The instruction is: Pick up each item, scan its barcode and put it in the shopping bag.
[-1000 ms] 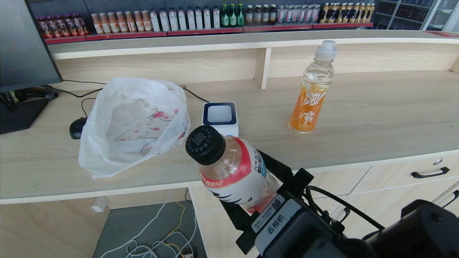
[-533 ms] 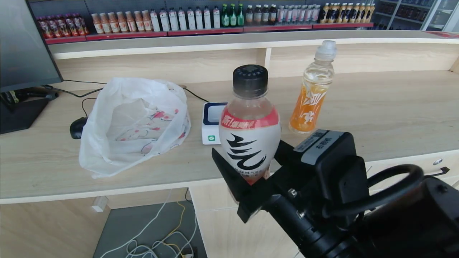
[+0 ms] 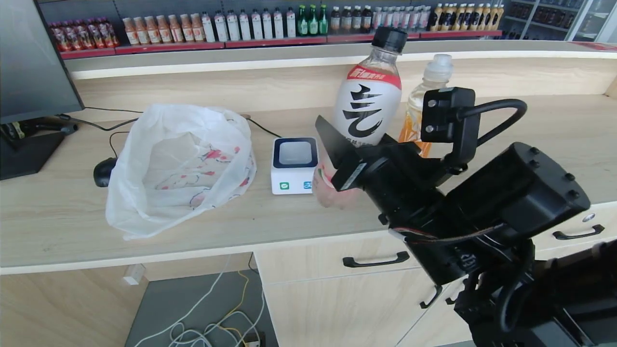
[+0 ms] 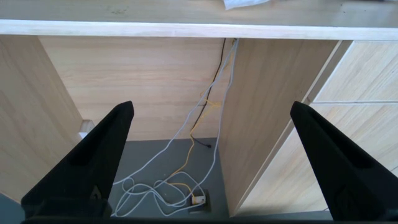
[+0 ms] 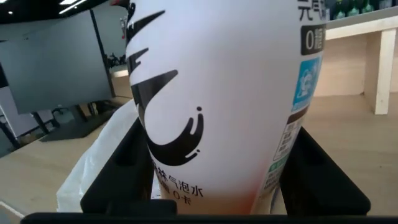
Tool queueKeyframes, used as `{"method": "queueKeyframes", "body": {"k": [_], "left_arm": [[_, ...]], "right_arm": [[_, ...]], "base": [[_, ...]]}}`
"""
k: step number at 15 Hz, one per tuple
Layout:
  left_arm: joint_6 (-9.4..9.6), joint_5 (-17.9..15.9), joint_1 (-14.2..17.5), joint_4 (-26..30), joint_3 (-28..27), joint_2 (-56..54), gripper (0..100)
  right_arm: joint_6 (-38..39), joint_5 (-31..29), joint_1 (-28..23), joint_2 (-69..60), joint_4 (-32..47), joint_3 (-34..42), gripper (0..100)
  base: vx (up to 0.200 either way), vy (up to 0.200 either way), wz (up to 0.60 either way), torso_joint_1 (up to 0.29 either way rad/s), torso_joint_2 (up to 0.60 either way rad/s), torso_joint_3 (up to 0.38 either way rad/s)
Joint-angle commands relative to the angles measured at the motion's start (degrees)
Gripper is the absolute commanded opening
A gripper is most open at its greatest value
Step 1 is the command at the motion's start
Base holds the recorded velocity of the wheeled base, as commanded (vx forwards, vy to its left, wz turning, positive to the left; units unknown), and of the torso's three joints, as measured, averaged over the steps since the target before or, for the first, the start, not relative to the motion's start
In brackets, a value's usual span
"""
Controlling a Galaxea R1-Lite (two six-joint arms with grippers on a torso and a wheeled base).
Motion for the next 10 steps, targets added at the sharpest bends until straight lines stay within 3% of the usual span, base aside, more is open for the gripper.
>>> {"method": "queueKeyframes", "body": {"k": [1,5,10], "left_arm": [[0.02,0.00,0.06,0.01,0.00,-0.02,100],[0.11,0.00,0.06,0.01,0.00,-0.02,100],[0.11,0.00,0.06,0.01,0.00,-0.02,100]], "right_arm": [[1.62,2.56,-3.10,1.11,-0.85,-3.14,0],[2.14,-1.40,-7.67,1.73,-0.85,-7.18,0],[2.94,-1.31,-7.85,1.64,-1.03,-7.10,0]], "base": [[0.000,0.000,0.00,0.000,0.00,0.000],[0.000,0.000,0.00,0.000,0.00,0.000],[0.000,0.000,0.00,0.000,0.00,0.000]]}}
